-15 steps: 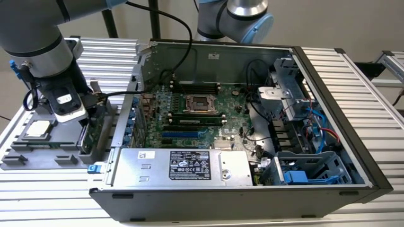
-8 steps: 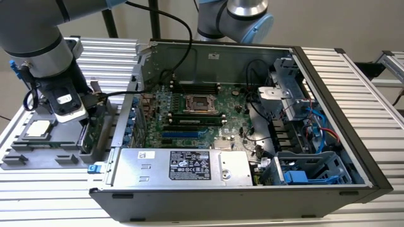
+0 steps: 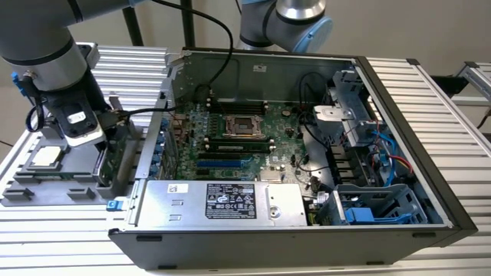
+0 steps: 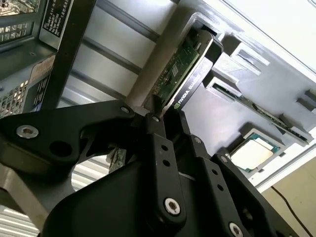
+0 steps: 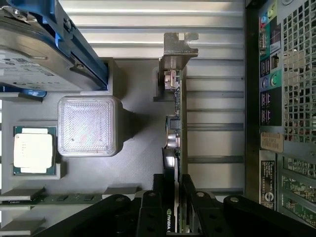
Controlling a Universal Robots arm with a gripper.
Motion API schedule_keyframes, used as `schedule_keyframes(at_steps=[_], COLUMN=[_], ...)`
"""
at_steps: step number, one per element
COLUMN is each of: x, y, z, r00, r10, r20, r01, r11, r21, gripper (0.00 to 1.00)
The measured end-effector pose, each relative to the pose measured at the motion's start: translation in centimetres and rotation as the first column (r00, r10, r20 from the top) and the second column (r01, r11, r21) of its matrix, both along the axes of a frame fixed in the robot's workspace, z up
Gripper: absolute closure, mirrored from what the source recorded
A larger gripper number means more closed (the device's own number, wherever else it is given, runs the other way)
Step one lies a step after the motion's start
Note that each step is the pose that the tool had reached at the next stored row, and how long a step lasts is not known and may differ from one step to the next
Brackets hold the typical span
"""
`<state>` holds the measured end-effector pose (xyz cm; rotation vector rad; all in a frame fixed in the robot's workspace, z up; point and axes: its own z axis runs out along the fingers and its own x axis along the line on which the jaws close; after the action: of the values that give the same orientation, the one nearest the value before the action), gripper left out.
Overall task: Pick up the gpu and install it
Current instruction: 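Pick up the gpu and move the gpu toward the slot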
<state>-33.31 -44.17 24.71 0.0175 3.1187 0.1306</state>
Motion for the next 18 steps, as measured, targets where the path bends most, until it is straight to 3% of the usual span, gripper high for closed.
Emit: schedule_keyframes(at_steps=[8,18], x=[0.00,0.00], y=[0.00,0.00], z=[0.65,0.71], r00=[1.0000,1.0000], r10=[0.000,0.000], r20=[0.0001,0.0001], r01=[0.000,0.000], r11=[1.0000,1.0000], r21=[0.0001,0.0003], gripper=[1.00,1.00])
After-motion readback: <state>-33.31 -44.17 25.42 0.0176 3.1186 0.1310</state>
